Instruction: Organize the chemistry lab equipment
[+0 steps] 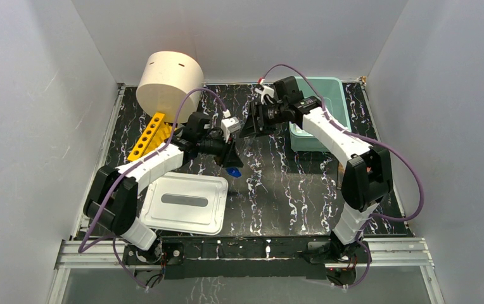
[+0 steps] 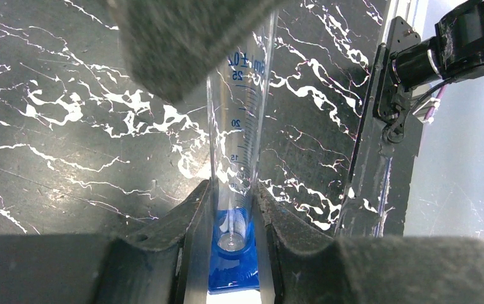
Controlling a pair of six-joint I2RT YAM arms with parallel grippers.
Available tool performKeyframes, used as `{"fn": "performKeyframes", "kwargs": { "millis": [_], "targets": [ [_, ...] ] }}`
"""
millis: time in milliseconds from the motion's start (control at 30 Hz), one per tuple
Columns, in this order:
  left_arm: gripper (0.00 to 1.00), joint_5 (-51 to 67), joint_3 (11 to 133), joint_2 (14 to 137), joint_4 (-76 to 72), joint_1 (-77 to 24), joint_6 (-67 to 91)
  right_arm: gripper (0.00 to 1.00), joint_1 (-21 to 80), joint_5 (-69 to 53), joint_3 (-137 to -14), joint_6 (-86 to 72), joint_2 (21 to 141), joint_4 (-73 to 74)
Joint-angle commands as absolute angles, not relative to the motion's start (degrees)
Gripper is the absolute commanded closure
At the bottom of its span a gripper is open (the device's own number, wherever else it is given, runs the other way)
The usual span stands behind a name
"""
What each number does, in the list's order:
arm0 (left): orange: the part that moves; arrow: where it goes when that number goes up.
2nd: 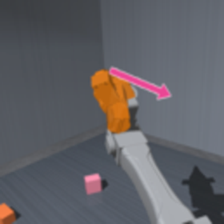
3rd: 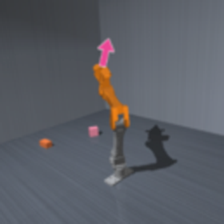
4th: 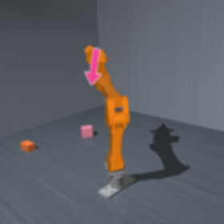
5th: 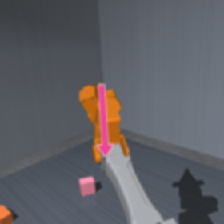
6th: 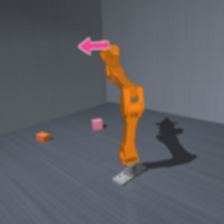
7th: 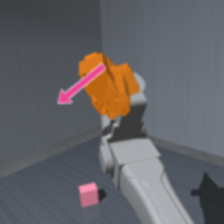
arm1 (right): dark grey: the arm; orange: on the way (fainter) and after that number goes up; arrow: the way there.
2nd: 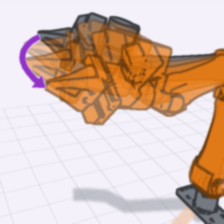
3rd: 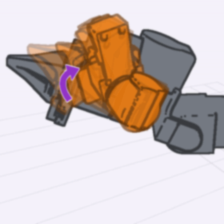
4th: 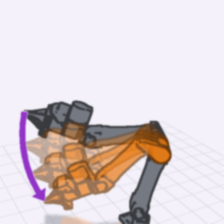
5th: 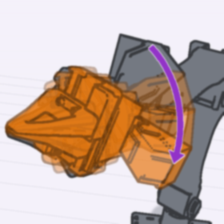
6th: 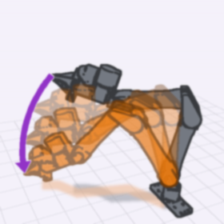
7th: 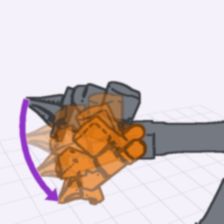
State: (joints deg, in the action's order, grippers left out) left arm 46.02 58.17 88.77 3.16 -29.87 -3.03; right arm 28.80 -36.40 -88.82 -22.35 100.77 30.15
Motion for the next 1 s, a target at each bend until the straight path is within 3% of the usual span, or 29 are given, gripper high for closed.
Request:
{"fn": "performKeyframes", "kwargs": {
  "millis": [0,200,467,767,967],
  "targets": [
    [0.92,48.5,60.2,89.3,4.3,-30.2,-3.1,0.35,27.2,-33.2,-91.1,-24.2,98.1,28.0],
    [0.93,46.6,59.2,89.4,0.9,-30.2,2.0,0.28,26.0,-27.0,-90.7,-23.6,96.3,29.5],
    [0.95,42.6,54.1,89.3,-15.8,-30.2,18.5,0.2,26.0,-26.7,-84.3,-26.8,91.5,20.3],
    [0.94,41.4,58.8,92.8,-19.4,-30.2,27.9,0.19,26.0,-24.9,-82.2,-28.0,91.6,18.8],
    [0.94,41.5,60.9,94.1,-22.3,-30.2,32.9,0.25,26.0,-26.3,-80.9,-29.4,92.9,18.1]
  ]
}}
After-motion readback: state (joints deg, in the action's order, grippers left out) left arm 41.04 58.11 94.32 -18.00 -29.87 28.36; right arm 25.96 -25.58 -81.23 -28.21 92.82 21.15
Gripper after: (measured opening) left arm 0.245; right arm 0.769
